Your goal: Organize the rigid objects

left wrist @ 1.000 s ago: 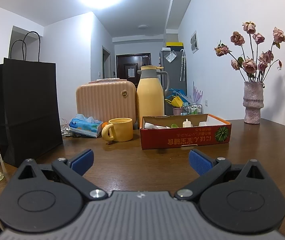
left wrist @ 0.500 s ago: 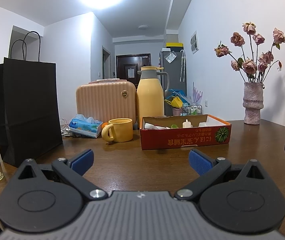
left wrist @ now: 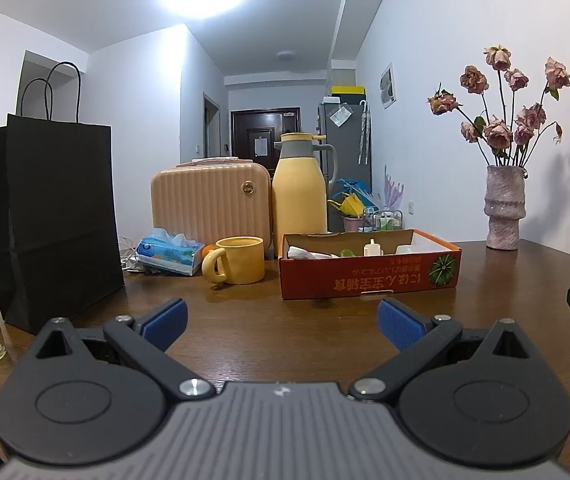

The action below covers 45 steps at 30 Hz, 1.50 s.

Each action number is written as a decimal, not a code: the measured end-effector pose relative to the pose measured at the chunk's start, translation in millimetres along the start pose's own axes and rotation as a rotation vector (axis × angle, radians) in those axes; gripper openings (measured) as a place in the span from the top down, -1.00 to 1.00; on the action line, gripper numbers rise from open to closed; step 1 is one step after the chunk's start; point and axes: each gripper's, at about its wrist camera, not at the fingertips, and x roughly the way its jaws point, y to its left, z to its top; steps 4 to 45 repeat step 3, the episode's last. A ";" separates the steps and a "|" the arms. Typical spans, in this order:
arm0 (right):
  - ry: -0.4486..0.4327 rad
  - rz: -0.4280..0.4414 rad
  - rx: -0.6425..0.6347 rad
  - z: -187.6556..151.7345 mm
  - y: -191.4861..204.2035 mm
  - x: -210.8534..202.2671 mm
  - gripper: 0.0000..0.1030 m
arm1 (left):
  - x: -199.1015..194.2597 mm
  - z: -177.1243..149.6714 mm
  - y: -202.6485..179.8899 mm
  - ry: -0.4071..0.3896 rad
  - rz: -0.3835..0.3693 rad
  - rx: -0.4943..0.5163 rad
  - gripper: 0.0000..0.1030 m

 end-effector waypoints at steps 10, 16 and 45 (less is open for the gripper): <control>0.002 0.002 -0.002 0.2 0.0 0.3 -1.00 | 0.3 -0.3 0.0 -0.002 -0.008 -0.002 -1.00; 0.002 0.002 -0.002 0.2 0.0 0.3 -1.00 | 0.3 -0.3 0.0 -0.002 -0.008 -0.002 -1.00; 0.002 0.002 -0.002 0.2 0.0 0.3 -1.00 | 0.3 -0.3 0.0 -0.002 -0.008 -0.002 -1.00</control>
